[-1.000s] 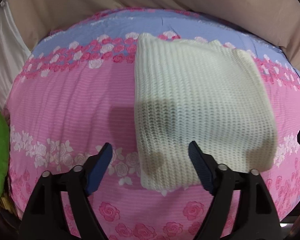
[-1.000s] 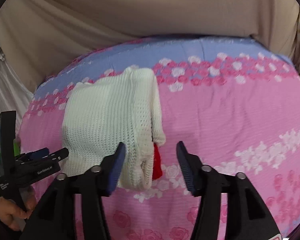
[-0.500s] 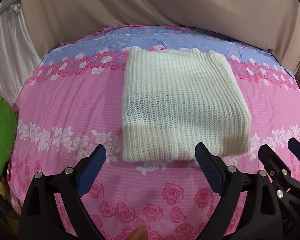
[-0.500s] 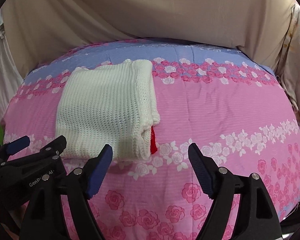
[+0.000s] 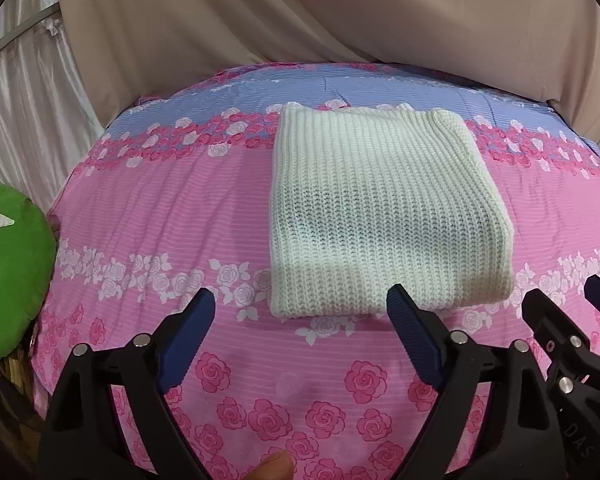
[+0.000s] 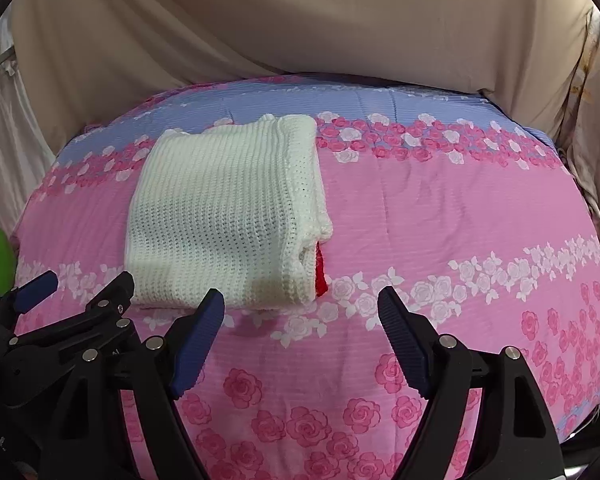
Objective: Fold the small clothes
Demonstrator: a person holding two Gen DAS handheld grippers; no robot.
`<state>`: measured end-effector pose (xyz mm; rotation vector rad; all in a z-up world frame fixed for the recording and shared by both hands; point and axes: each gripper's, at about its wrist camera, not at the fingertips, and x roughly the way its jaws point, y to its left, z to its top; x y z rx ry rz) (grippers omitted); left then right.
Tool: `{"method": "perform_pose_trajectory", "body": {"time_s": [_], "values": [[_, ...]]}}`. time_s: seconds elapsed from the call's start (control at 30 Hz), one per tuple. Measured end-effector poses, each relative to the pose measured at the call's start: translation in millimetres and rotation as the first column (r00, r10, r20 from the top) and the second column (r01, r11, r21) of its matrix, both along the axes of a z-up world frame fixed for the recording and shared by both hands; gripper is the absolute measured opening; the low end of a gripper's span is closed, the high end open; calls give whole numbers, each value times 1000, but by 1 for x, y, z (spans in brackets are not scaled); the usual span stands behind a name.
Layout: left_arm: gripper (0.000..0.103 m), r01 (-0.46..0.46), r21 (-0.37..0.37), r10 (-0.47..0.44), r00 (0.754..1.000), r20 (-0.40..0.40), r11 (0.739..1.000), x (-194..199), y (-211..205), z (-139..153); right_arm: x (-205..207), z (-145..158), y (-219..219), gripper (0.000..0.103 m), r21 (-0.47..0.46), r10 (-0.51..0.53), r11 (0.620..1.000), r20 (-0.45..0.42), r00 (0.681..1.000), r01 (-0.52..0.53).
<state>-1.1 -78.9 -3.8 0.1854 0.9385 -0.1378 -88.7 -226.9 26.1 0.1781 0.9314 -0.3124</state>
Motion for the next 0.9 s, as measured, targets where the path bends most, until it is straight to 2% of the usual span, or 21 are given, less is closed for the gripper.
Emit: {"method": "perform_pose_trajectory", "body": {"time_s": [0.2,0.3,0.37,0.67,0.77,0.9], "values": [[82,5,-3,-5,1000,-15,1000,1,-1,-2,-1,-1,2,77,7,-8,1000,-3,1000,8],[90,-9,-4,9,1000,-14,1000,2,1,-2,-1,-1,0,77,12,-10,1000,3,1000,10],[91,-14,-12,13,1000,-13,1000,3,2,-2,-2,0,-1,77,16,-8,1000,10,1000,8],[91,-6,-13,6,1000,-9,1000,5,-1,-3,-1,-1,-3,77,7,-16,1000,11,1000,16],[86,-5,-5,5,1000,-5,1000,4,-2,-3,0,-1,-1,77,-2,-17,1000,8,1000,17],[84,-4,-2,4,1000,-10,1000,5,-2,-3,1,-2,-1,77,0,-17,1000,5,1000,17]]}}
